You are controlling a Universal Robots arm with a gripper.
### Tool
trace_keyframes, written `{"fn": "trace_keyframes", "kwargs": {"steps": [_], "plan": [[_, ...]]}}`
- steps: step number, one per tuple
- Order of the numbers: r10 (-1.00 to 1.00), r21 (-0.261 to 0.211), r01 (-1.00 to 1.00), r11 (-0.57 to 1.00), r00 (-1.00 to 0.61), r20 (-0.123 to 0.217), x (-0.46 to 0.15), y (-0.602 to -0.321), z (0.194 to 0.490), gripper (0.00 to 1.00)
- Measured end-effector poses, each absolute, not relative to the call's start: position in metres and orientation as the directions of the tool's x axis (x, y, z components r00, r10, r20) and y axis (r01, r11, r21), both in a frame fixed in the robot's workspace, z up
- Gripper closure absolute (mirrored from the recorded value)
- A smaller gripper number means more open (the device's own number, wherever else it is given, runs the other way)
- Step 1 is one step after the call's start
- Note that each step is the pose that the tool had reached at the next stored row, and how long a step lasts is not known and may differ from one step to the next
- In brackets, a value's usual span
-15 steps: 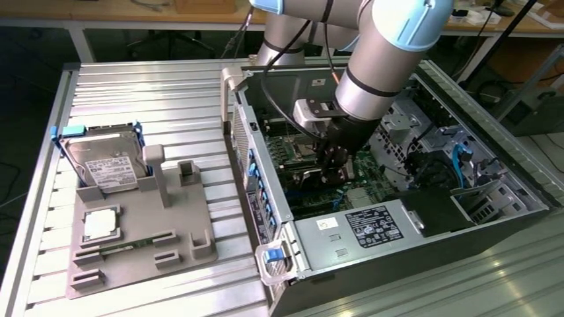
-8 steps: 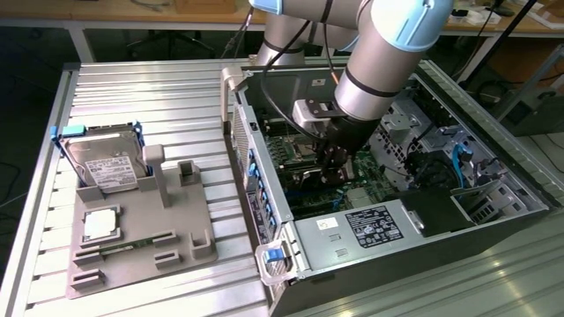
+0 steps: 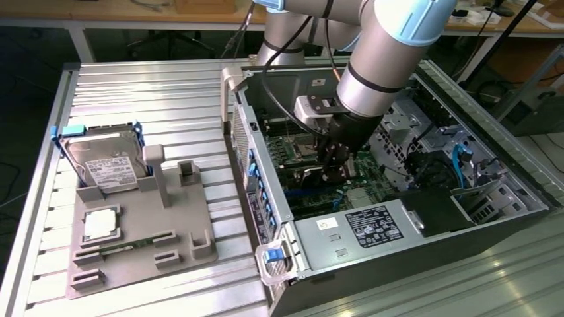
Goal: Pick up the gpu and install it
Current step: 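Insert the gpu into the slot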
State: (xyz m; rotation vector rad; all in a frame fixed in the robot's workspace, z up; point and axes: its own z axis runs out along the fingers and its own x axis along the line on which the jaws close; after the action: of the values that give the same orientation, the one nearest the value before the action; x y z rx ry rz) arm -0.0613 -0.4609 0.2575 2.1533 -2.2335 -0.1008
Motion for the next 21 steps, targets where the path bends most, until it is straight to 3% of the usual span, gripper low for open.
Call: {"fn": "trace_keyframes", "kwargs": {"steps": [13,21], "plan": [[-0.999,0.073,-0.997,0.034,-0.035,-0.018,-0.062,-0.461,0.257,0.73],[-0.999,0.095,-0.995,0.034,-0.036,-0.017,-0.051,-0.461,0.272,0.73]]}}
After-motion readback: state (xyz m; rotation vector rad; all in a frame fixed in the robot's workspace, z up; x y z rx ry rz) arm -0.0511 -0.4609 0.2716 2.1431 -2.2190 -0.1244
